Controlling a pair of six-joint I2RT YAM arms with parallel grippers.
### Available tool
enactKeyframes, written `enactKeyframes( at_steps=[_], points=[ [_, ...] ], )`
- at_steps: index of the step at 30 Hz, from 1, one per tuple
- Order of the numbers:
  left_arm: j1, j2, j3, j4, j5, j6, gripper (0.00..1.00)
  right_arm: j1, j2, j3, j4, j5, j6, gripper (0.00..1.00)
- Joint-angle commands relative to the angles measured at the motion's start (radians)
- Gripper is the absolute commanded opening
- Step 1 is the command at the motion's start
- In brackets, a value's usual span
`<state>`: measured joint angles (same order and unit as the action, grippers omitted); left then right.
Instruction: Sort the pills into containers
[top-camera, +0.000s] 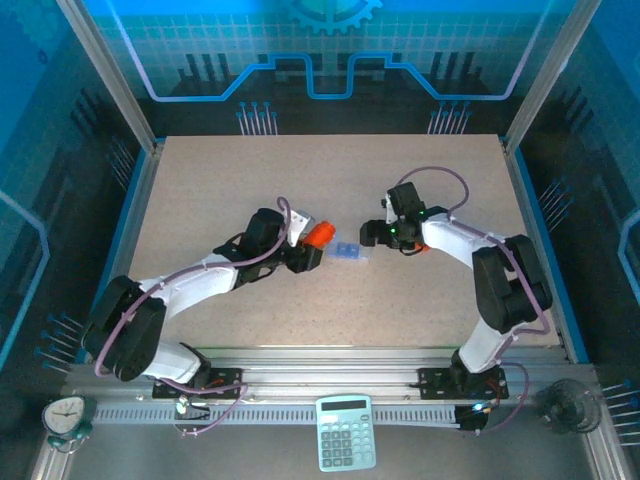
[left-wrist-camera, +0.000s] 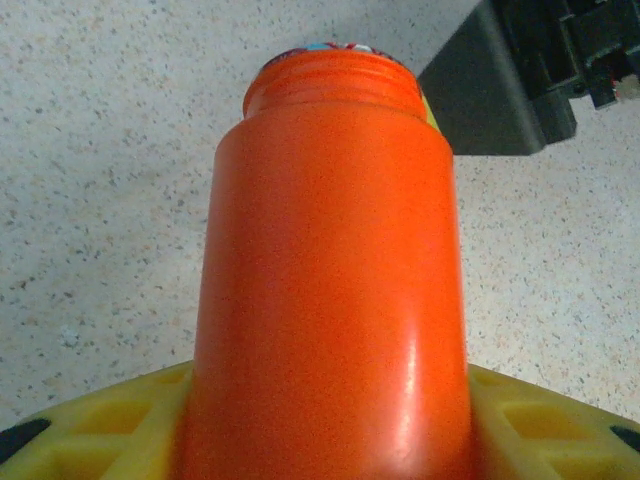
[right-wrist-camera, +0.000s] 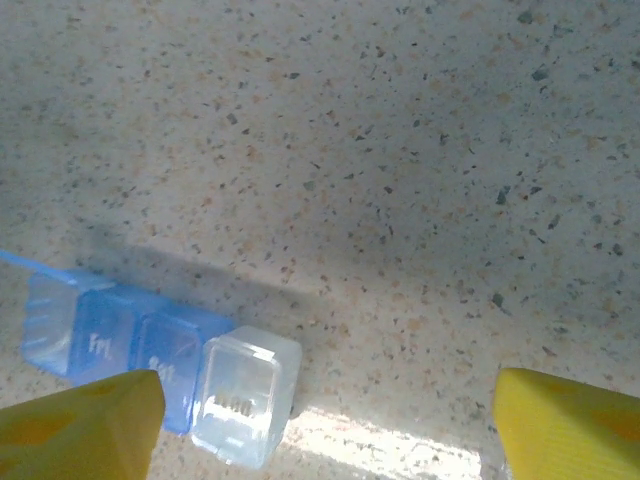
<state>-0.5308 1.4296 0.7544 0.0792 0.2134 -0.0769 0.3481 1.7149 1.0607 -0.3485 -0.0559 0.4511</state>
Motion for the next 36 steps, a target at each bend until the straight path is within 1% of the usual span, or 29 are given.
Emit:
enactKeyframes(
  at_steps=[1,6,10,12,18,24,36],
  points=[
    [-0.012,0.020,-0.015,0.002,0.010,-0.008,0.00,0.014,0.042,0.063,-0.024,0.020,0.011,0.83],
    [-0.018,0.050,-0.015,0.001,0.002,-0.006,0.00,0.015,0.100,0.120,-0.050,0.024,-0.001,0.73],
    [-0.020,0.069,-0.015,-0.001,-0.002,-0.006,0.00,0.015,0.136,0.158,-0.070,0.029,-0.009,0.62],
    [-0.020,0.072,-0.014,-0.002,-0.002,-0.004,0.00,0.015,0.153,0.175,-0.079,0.040,-0.010,0.58],
    [-0.021,0.080,-0.011,-0.008,-0.001,0.004,0.00,0.017,0.214,0.226,-0.118,0.054,-0.021,0.49],
    [-0.021,0.075,-0.016,-0.006,-0.001,0.003,0.00,0.022,0.228,0.217,-0.124,0.053,-0.033,0.48],
    [-0.021,0.075,-0.017,-0.006,0.001,0.007,0.00,0.050,0.194,0.171,-0.125,0.050,-0.045,0.47]
  ],
)
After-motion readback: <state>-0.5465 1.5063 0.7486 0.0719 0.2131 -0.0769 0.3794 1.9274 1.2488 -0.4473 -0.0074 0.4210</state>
